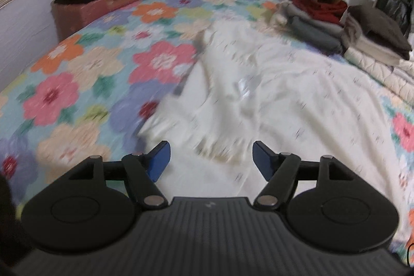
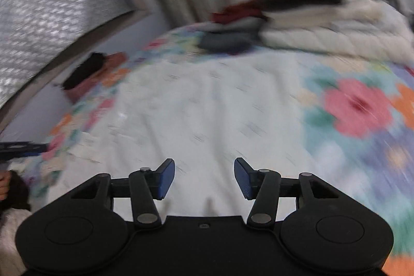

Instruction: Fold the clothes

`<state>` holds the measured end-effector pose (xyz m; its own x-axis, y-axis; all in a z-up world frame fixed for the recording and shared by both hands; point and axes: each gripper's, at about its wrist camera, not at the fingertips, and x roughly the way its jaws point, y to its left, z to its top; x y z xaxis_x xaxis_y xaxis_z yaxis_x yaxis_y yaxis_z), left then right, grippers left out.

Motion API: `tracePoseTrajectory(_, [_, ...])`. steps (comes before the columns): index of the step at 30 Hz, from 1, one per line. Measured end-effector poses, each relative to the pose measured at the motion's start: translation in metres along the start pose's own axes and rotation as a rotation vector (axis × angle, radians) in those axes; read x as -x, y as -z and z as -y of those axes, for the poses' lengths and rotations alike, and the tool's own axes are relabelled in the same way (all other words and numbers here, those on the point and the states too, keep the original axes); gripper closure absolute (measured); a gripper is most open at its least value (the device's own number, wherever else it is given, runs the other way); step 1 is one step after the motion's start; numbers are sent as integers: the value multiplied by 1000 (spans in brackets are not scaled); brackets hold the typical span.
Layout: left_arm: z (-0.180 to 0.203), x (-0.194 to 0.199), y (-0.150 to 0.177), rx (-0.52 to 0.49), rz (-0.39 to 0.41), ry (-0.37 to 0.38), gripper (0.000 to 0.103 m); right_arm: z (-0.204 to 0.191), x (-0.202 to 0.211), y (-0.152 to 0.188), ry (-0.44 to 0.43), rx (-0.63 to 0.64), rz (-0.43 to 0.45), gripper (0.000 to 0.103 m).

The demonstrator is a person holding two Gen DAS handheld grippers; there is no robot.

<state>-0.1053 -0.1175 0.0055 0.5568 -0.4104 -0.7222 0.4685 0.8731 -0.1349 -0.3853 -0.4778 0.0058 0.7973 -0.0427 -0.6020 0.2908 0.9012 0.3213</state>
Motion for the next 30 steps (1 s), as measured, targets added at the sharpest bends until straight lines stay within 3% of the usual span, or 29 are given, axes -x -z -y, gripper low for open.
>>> tracePoseTrajectory(3, [15,-13,-22,-8,23,32,33,-36,-30,-44,-60,120,-47,44])
tracePoseTrajectory(6, [23,-29,-44,-12,44,48,32,-71,-70,-89,-112,251,-158,41])
tracePoseTrajectory(10, [25,-63,-73,2,46,58,31,-99,-134,-146,-109,299,-271,41])
tracePoseTrajectory(14, [19,-111,-97,42,43,87,31,-100,-215,-181,-87,249,-279,41])
tracePoseTrajectory(19, [9,-175,-116,81,62,124,31,-66,-282,-197,-102,53,-233,41])
tracePoseTrajectory(23, [-13,-207,-110,139,61,164,31,-49,-325,-207,-95,-39,-212,41])
tracePoseTrajectory(30, [-42,-236,-92,155,17,132,31,-29,-387,-228,-4,-61,-214,40])
